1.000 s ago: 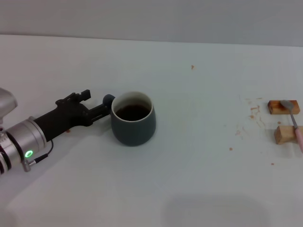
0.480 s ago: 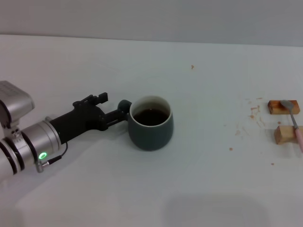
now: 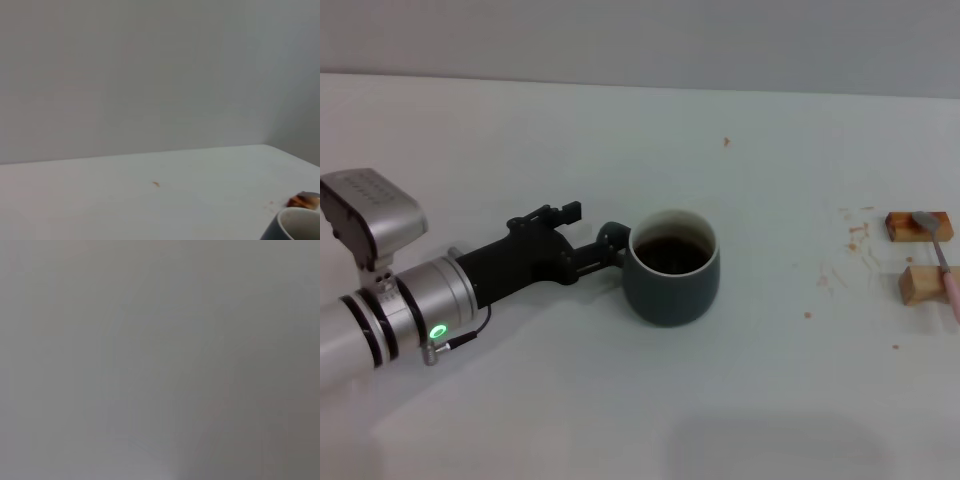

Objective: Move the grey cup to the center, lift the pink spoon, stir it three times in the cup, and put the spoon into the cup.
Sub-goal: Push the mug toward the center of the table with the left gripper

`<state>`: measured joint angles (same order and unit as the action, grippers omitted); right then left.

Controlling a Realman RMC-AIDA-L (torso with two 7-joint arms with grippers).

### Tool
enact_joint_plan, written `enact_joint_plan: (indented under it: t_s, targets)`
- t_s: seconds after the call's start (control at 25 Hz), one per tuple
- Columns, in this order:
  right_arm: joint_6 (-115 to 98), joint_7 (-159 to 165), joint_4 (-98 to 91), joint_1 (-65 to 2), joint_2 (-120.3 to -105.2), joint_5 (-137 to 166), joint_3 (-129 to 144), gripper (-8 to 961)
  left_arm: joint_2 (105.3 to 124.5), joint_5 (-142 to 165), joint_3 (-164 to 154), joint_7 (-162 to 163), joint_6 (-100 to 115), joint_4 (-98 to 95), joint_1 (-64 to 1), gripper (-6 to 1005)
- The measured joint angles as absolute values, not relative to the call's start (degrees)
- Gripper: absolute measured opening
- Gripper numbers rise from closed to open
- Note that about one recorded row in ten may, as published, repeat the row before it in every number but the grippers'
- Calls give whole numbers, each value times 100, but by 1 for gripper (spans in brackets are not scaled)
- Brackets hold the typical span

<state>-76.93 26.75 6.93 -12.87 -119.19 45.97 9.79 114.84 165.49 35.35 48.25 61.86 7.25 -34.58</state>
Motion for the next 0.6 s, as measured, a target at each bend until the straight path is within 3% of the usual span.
enact_joint_plan:
  t_s: [0.6]
  targets:
    - [-7968,2667,682,-1286,-11918,4696,1110,466,11615,16551,2952,4875,6294,686,-3655,830]
